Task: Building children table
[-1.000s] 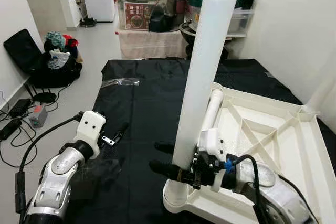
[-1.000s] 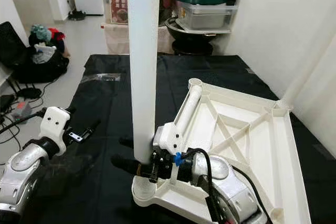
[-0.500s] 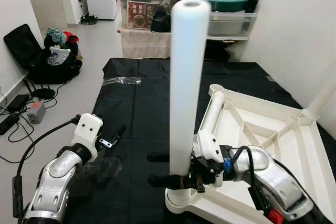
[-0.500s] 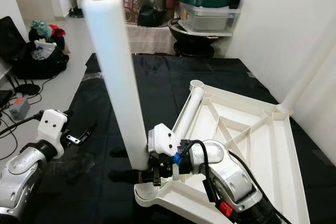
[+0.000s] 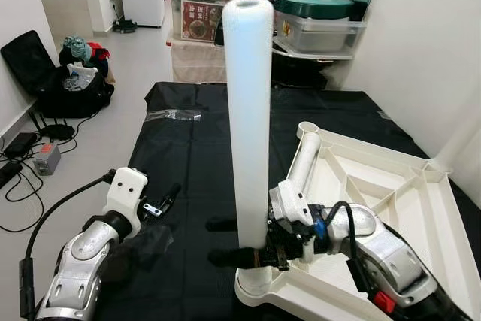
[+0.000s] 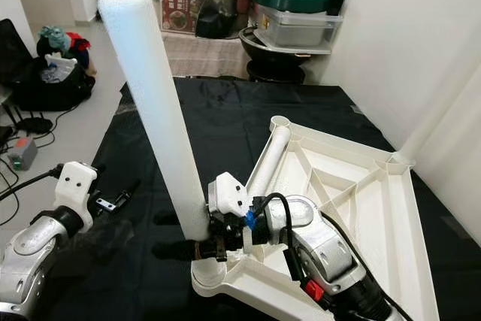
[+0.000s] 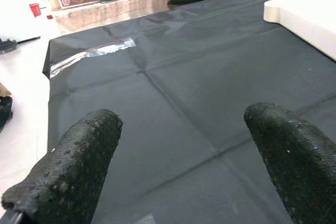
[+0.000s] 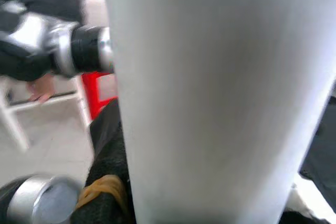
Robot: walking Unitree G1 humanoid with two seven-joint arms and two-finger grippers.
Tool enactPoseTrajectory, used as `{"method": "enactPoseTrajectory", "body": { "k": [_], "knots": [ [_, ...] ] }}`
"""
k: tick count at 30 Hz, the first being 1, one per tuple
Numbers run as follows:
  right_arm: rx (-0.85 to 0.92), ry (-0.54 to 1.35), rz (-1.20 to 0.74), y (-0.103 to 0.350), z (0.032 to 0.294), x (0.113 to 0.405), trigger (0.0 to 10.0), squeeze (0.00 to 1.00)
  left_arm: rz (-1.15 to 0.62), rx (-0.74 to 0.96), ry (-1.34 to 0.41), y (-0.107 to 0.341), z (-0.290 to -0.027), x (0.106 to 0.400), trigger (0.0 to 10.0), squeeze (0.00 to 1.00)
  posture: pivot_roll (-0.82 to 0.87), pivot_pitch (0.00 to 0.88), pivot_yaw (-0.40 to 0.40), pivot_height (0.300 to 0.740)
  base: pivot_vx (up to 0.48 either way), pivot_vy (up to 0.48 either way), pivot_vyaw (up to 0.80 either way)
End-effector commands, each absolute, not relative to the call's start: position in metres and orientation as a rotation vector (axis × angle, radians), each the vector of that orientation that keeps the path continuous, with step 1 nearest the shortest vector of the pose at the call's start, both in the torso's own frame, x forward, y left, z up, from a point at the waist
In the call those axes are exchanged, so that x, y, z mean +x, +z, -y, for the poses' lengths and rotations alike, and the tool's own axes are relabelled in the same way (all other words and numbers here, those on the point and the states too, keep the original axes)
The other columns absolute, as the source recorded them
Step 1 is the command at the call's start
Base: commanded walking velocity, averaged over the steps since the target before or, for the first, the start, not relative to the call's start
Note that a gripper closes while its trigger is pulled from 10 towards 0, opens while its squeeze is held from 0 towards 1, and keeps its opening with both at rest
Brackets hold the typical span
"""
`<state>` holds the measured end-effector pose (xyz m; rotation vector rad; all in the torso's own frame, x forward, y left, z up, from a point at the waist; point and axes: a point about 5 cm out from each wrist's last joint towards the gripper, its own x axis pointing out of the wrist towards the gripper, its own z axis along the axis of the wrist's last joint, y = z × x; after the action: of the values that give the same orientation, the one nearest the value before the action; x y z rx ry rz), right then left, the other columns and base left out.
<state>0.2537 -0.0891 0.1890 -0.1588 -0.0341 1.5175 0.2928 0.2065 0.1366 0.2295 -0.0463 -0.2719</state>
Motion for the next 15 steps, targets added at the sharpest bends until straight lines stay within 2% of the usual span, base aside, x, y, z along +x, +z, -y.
{"method": "enactPoseTrajectory", "body": {
  "k": [1, 4, 6, 7, 8, 9, 15],
  "knots": [
    [-0.104, 1.404, -0.005, 0.18, 0.091, 0.257, 10.0, 0.0, 0.048, 0.199, -0.28, 0.136, -0.203, 0.292, 10.0, 0.0, 0.13, 0.0, -0.128, 0.74, 0.0, 0.0, 0.0],
    [-0.091, 1.359, 0.006, 0.18, 0.09, 0.257, 10.0, 0.0, 0.048, 0.197, -0.278, 0.137, -0.203, 0.293, 10.0, 0.0, 0.13, 0.0, -0.126, 0.74, 0.0, 0.0, 0.0],
    [-0.102, 1.197, 0.022, 0.176, 0.095, 0.262, 10.0, 0.0, 0.043, 0.196, -0.276, 0.135, -0.203, 0.293, 10.0, 0.0, 0.12, 0.0, -0.122, 0.74, 0.0, 0.0, 0.0],
    [-0.102, 1.197, 0.022, 0.176, 0.095, 0.262, 10.0, 0.0, 0.043, 0.196, -0.276, 0.135, -0.203, 0.293, 10.0, 0.0, 0.12, 0.0, -0.122, 0.74, 0.0, 0.0, 0.0],
    [-0.11, 1.053, 0.036, 0.174, 0.101, 0.267, 10.0, 0.0, 0.04, 0.195, -0.274, 0.134, -0.204, 0.294, 10.0, 0.0, 0.11, 0.0, -0.119, 0.74, 0.0, 0.0, 0.0],
    [-0.11, 1.053, 0.036, 0.174, 0.101, 0.267, 10.0, 0.0, 0.04, 0.195, -0.274, 0.134, -0.204, 0.294, 10.0, 0.0, 0.11, 0.0, -0.119, 0.74, 0.0, 0.0, 0.0],
    [-0.138, 0.782, 0.06, 0.175, 0.116, 0.276, 10.0, 0.0, 0.042, 0.194, -0.269, 0.134, -0.204, 0.296, 10.0, 0.0, 0.1, 0.0, -0.112, 0.74, 0.0, 0.0, 0.0]
  ]
}}
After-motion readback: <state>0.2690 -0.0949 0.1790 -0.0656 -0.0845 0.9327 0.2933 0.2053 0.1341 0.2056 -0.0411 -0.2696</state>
